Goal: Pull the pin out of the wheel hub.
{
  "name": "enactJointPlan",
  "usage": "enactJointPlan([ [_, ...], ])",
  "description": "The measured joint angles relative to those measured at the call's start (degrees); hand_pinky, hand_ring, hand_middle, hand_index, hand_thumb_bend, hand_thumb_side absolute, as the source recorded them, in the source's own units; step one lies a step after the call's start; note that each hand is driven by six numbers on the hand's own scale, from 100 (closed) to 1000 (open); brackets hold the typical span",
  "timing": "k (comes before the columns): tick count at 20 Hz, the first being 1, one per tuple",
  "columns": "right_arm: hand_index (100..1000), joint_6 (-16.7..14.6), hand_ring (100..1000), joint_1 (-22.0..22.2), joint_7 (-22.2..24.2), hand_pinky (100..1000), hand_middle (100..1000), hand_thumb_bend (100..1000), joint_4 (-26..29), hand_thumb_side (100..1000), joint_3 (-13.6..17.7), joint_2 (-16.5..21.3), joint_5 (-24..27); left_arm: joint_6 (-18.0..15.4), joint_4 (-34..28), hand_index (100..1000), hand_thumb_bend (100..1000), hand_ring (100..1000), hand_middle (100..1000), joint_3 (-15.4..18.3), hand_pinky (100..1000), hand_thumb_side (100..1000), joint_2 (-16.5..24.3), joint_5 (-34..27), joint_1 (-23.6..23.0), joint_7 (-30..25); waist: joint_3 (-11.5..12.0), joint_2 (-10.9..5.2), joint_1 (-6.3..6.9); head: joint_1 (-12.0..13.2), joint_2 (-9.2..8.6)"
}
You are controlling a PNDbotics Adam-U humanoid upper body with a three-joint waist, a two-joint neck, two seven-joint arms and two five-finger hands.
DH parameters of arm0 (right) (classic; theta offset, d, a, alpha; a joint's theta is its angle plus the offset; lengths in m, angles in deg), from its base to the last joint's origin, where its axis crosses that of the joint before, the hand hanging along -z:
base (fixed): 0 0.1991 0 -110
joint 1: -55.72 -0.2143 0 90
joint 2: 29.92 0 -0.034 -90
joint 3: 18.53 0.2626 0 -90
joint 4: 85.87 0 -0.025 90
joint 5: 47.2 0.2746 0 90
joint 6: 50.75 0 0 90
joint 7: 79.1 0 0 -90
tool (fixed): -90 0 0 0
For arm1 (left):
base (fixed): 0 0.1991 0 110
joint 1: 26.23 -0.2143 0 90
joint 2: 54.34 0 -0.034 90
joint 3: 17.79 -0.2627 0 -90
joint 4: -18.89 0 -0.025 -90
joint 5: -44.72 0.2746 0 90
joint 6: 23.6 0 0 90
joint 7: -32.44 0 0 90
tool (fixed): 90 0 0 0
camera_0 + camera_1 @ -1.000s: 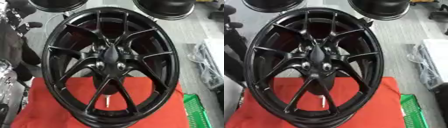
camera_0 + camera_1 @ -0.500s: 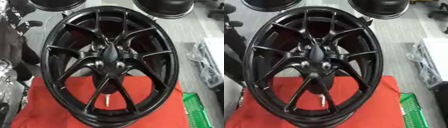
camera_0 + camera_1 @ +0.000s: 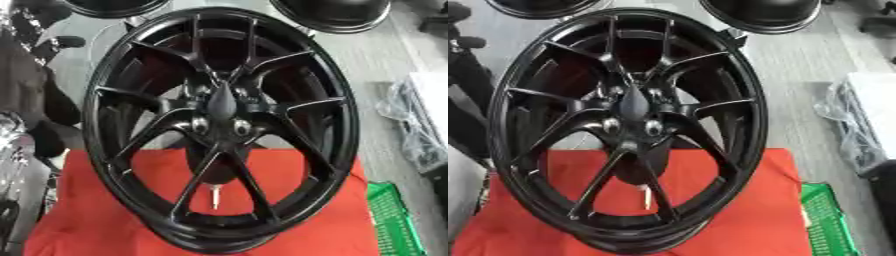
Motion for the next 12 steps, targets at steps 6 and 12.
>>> enactJointPlan([
  [6, 955, 2.7, 921, -1.3, -3.3, 860, 867, 100, 2.3, 689, -1.0, -0.1, 6.1, 0.0, 0.0, 673, 100, 801, 600, 0.0, 616, 699, 0.0, 0.0, 0.2, 0.0, 0.2, 0.0, -0.13, -0.2, 0.13],
  [12, 880, 1.9, 818, -2.1, -5.6, 772, 758, 100, 2.4, 647, -1.8, -0.1, 15.6, 0.0, 0.0, 673, 100, 801, 600, 0.0, 616, 700, 0.0, 0.0, 0.2, -0.1, 0.3, 0.0, -0.05, -0.2, 0.13],
])
